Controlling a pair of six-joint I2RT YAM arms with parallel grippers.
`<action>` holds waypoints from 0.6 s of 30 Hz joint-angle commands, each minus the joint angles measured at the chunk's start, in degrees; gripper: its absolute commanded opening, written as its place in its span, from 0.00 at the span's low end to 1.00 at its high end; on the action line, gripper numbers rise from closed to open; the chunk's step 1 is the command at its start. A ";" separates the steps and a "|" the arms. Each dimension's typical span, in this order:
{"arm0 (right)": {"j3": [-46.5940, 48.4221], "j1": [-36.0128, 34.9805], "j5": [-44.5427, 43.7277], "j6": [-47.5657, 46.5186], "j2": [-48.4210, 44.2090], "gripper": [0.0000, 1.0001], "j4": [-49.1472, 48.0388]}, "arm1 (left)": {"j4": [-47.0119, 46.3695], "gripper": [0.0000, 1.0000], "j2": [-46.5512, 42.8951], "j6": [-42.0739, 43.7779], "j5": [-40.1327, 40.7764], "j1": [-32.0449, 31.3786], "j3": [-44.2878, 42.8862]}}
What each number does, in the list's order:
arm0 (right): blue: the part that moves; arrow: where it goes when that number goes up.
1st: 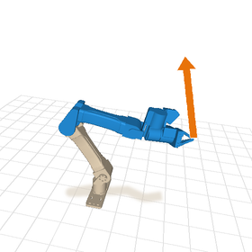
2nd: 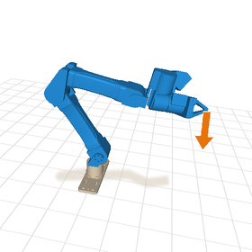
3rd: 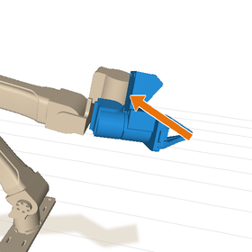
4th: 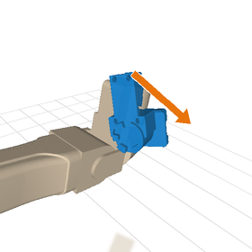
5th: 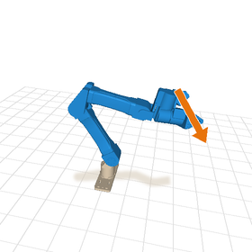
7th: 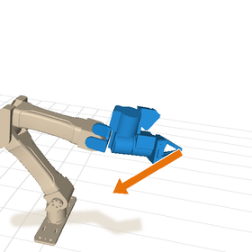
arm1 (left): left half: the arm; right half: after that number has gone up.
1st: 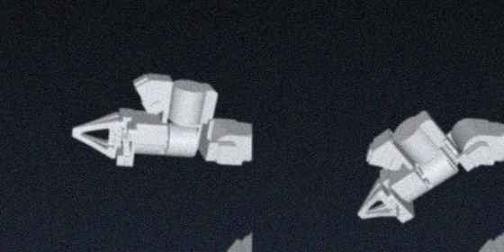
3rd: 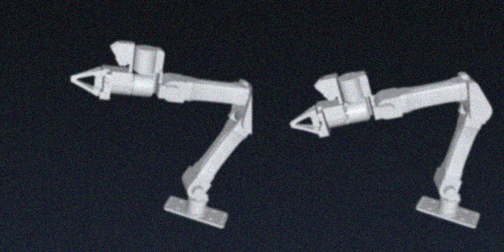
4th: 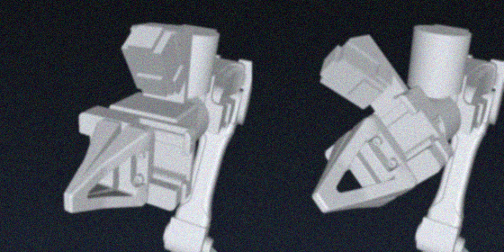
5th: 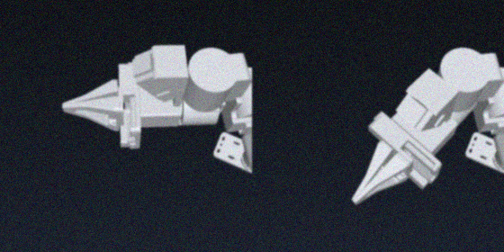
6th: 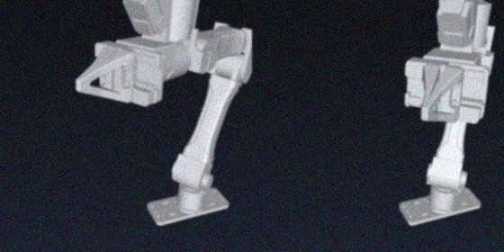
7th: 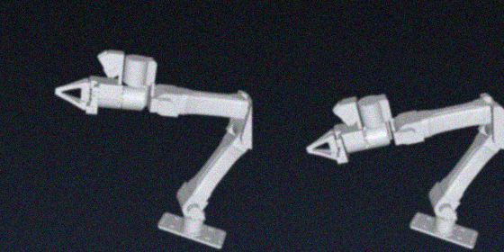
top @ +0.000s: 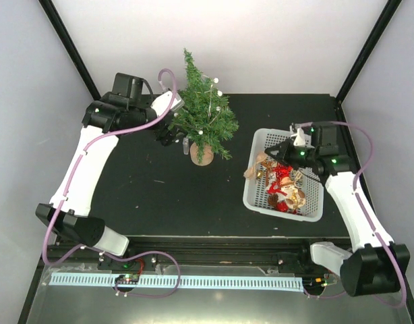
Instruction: Decorate the small christmas tree
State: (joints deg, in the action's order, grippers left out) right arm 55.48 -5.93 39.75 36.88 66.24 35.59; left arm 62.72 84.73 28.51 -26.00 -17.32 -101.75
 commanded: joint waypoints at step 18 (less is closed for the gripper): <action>11.68 -9.95 17.81 18.63 -1.29 0.01 -32.63 | 3.58 0.86 5.16 -10.34 -48.82 -6.64 4.04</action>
State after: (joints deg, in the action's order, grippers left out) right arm 66.28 -14.48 57.93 53.95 64.05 5.63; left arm 71.07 89.95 24.34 -67.44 -22.17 -98.39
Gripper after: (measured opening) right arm 0.010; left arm 0.873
